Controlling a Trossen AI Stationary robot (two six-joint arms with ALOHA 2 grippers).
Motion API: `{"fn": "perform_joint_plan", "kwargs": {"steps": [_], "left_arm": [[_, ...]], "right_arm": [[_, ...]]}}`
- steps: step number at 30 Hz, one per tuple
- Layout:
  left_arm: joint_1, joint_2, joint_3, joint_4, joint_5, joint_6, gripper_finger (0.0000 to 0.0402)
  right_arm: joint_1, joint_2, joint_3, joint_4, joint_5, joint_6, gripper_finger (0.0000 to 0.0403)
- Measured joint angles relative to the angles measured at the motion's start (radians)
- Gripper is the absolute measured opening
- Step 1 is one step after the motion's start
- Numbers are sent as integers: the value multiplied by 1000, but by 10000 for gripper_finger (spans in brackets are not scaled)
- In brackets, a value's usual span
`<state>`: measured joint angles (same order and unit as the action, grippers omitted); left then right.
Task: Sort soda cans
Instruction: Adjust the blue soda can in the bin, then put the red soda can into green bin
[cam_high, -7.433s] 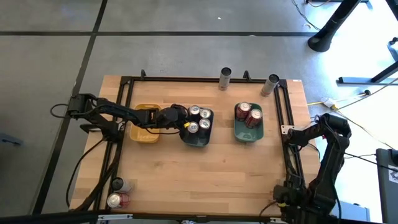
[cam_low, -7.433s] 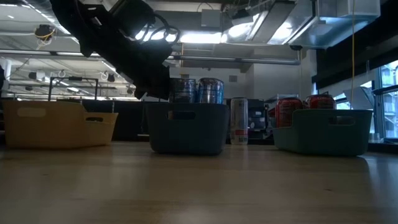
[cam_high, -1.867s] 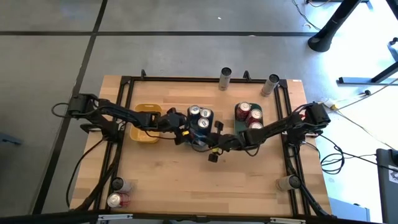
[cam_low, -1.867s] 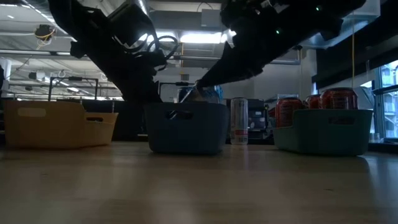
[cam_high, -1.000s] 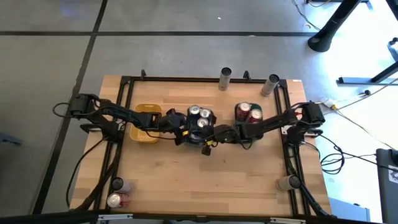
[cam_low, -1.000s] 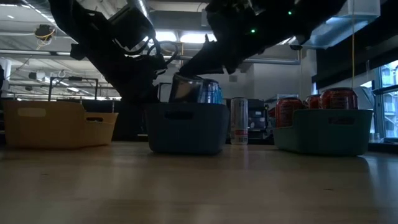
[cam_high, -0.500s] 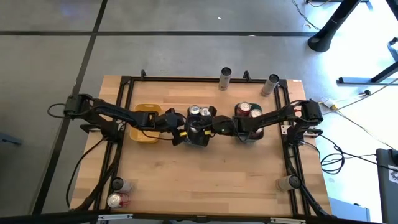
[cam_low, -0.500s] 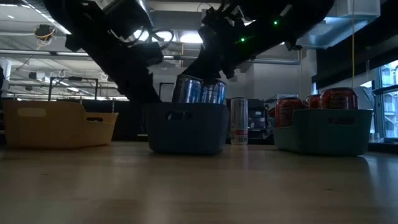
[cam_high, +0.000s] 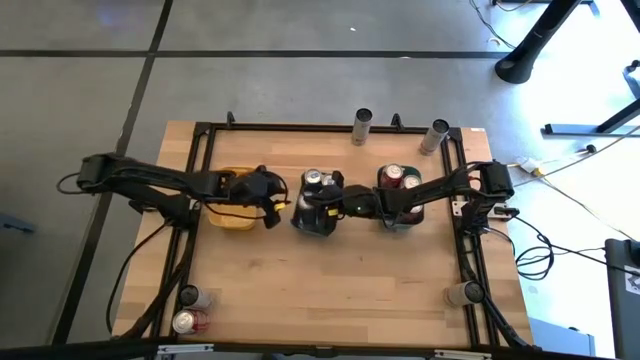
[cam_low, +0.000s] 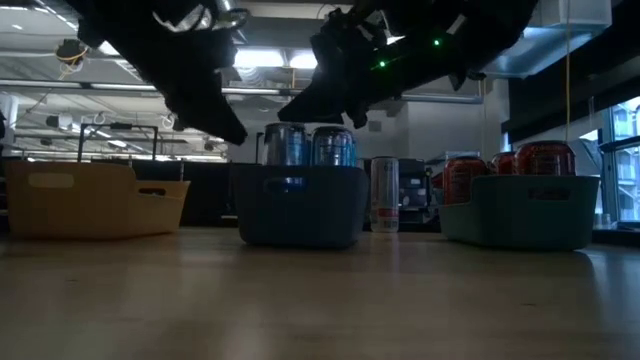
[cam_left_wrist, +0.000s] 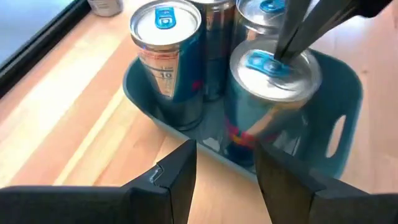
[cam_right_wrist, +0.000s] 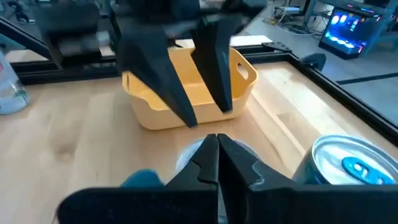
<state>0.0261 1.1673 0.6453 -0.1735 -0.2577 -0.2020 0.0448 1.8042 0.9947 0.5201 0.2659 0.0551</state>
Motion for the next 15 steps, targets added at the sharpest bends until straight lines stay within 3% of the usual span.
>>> {"fn": "perform_joint_plan", "kwargs": {"steps": [6, 15], "left_arm": [[0, -74, 0, -24, -1, 0, 153], [-42, -133, 1, -7, -1, 8, 153]], "right_arm": [[15, -49, 27, -40, -15, -14, 3], [127, -466, 41, -463, -58, -33, 3]]}}
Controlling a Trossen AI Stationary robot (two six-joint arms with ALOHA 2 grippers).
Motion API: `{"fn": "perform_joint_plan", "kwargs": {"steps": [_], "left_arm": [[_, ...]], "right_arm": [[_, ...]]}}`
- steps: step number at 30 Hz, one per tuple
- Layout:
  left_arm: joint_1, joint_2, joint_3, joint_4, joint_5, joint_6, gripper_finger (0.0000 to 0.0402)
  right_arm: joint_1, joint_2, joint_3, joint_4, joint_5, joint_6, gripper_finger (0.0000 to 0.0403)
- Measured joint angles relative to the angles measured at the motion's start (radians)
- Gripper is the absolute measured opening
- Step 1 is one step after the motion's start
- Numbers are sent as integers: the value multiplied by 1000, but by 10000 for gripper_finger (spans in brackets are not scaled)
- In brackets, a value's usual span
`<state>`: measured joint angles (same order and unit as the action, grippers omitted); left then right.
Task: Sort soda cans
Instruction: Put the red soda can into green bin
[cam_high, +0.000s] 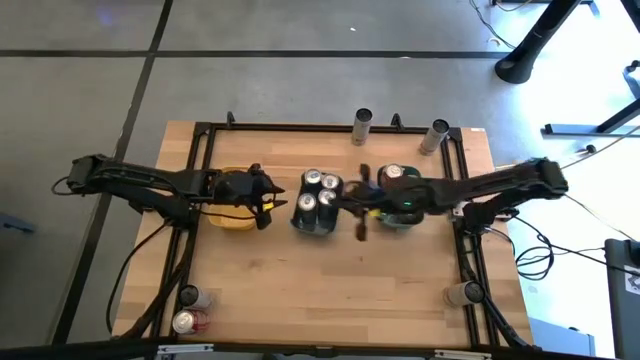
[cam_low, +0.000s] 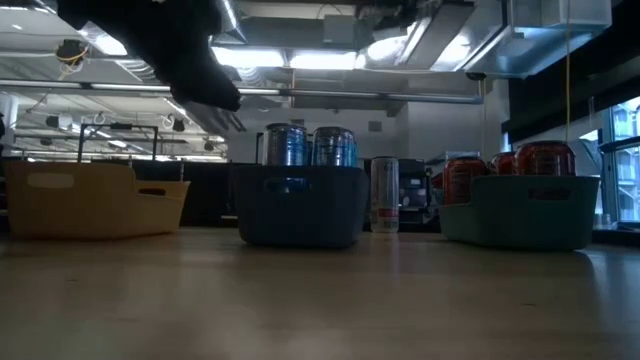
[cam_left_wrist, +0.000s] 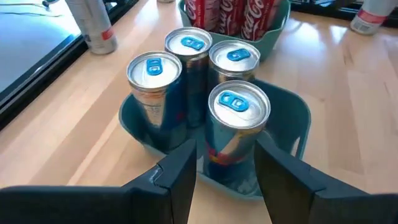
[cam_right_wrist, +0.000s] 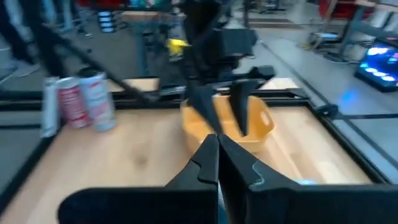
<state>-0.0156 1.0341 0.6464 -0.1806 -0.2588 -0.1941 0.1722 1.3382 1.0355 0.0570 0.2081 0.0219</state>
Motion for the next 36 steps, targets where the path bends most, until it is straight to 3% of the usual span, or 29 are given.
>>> {"fn": "perform_joint_plan", "kwargs": {"steps": [6, 9, 16, 22, 32, 36], "left_arm": [[5, 8, 0, 92, -12, 46, 153], [24, 8, 0, 134, -61, 15, 153], [64, 8, 0, 240, -81, 134, 153], [91, 7, 0, 245, -82, 118, 153], [25, 7, 11, 245, -78, 149, 153], [-12, 7, 11, 244, -81, 151, 180]], "right_arm": [[104, -68, 0, -195, 88, 79, 3], [146, -39, -1, -239, 167, 115, 3], [209, 46, -2, -313, 299, 181, 3], [210, 84, -2, -379, 308, 259, 3], [207, 106, -2, -405, 333, 269, 3], [207, 106, -2, -406, 342, 269, 3]]}}
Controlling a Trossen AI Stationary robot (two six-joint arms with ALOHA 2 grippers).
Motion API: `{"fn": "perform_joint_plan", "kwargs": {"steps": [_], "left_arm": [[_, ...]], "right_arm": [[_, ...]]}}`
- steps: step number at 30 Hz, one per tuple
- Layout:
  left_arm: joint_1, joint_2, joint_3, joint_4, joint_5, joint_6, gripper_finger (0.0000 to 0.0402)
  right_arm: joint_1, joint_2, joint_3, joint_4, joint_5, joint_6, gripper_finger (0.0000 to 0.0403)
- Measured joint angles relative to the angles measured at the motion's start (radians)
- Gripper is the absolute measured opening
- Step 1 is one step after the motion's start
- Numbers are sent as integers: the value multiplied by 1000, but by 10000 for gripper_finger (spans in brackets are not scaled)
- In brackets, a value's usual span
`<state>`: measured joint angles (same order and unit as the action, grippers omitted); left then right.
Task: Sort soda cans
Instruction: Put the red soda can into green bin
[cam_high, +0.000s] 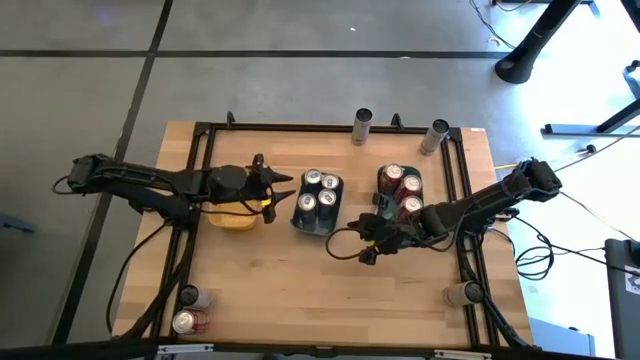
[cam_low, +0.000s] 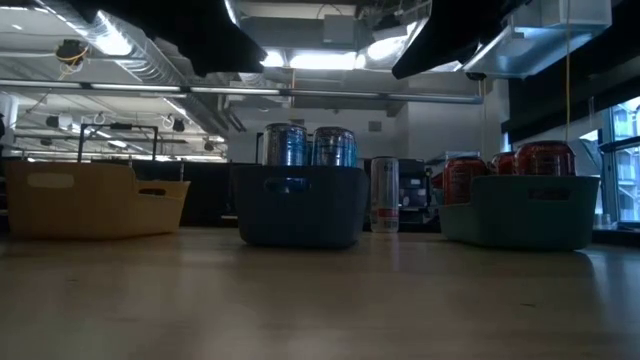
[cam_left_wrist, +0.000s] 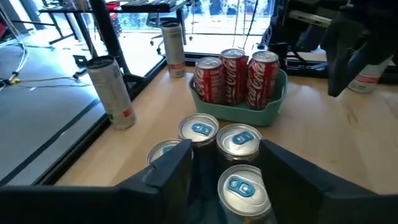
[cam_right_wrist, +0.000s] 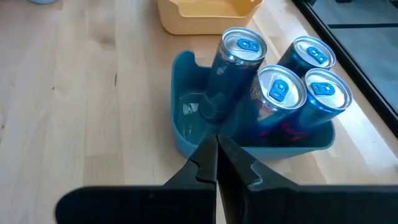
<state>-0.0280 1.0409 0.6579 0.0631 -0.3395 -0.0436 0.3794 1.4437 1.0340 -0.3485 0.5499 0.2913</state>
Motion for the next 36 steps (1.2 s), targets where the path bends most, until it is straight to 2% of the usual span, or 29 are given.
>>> {"fn": "perform_joint_plan", "kwargs": {"steps": [5, 10, 14, 18, 23, 27, 29, 33, 36], "left_arm": [[-62, 0, 0, -13, 47, 12, 243], [-129, 0, 0, -42, 63, 11, 286], [-178, 0, 0, -48, 103, -68, 317], [-209, 3, 0, -47, 109, -174, 332], [-231, 3, 4, -16, 108, -236, 333], [-285, 17, 83, -50, 97, -217, 334], [-324, 43, 144, -108, 49, -186, 334], [-395, 136, 317, -321, -66, -159, 334], [-436, 228, 466, -506, -94, -213, 334]], "right_arm": [[0, 0, 0, 0, 0, 0, 3], [0, 0, 0, 0, 7, 0, 3], [0, 0, 0, 1, 36, 0, 3], [0, 0, -28, 27, 40, 10, 3], [0, 0, -76, 69, 42, 45, 3], [0, 0, -82, 70, 38, 70, 3], [0, 0, -82, 69, 22, 71, 3], [0, 0, -82, 67, -2, 71, 3], [0, 0, -82, 62, -20, 71, 3]]}}
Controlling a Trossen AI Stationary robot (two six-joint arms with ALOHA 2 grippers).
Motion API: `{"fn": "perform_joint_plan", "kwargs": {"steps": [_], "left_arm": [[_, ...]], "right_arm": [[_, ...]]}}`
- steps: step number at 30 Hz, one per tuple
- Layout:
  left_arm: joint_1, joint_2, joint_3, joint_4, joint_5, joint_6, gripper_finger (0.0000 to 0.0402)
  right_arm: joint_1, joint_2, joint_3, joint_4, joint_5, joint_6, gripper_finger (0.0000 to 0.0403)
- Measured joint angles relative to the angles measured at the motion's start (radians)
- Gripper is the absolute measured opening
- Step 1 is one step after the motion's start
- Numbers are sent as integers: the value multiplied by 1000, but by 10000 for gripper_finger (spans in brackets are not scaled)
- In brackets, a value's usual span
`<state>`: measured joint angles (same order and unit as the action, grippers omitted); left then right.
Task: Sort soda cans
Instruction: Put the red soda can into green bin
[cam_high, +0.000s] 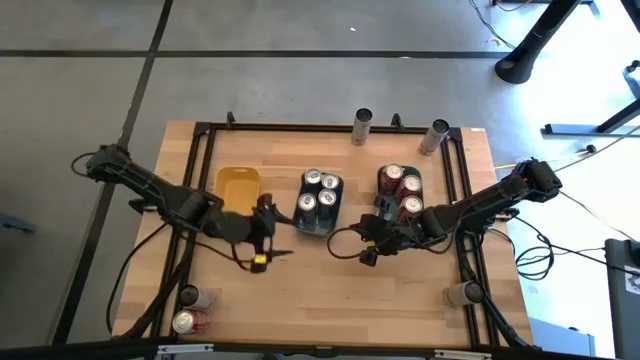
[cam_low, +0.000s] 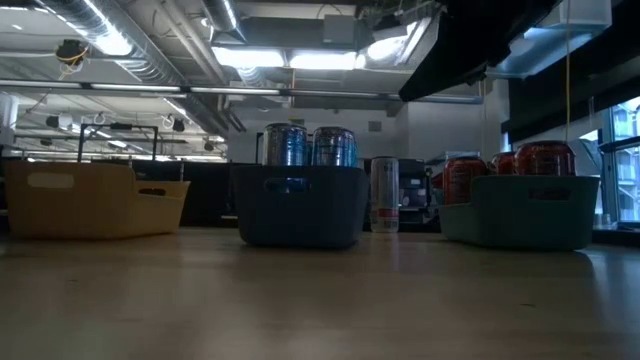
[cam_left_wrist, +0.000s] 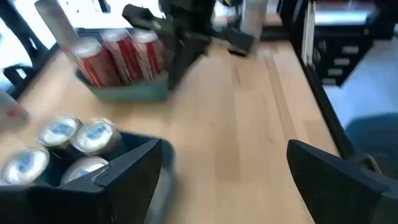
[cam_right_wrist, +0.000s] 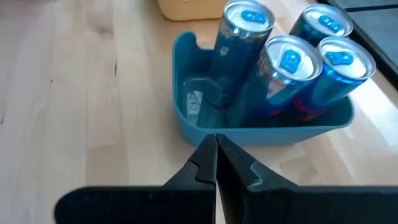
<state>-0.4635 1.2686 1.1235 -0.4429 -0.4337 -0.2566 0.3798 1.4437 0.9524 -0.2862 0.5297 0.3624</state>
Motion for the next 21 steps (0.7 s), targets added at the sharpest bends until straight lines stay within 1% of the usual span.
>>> {"fn": "perform_joint_plan", "kwargs": {"steps": [2, 6, 8, 10, 13, 15, 18, 21], "left_arm": [[-28, 62, 95, -117, -1, -50, 334], [-85, 176, 258, -366, 12, -207, 334], [-119, 219, 321, -488, 76, -317, 334], [-147, 250, 369, -568, 162, -429, 334], [-183, 271, 403, -612, 289, -625, 334], [-210, 272, 403, -617, 345, -759, 334], [-252, 272, 403, -616, 398, -922, 334], [-311, 272, 403, -616, 411, -1096, 334]], "right_arm": [[0, 0, 0, -2, -1, -1, 3], [0, 0, 0, -2, -1, -3, 3], [0, 0, 0, -2, -2, -5, 3], [0, 0, 0, -3, -2, -9, 3], [0, 0, 0, -3, -4, -28, 3], [0, 0, 0, -3, -3, -33, 3], [0, 0, 0, -3, 0, -53, 3], [0, 0, 0, -3, 0, -57, 3]]}}
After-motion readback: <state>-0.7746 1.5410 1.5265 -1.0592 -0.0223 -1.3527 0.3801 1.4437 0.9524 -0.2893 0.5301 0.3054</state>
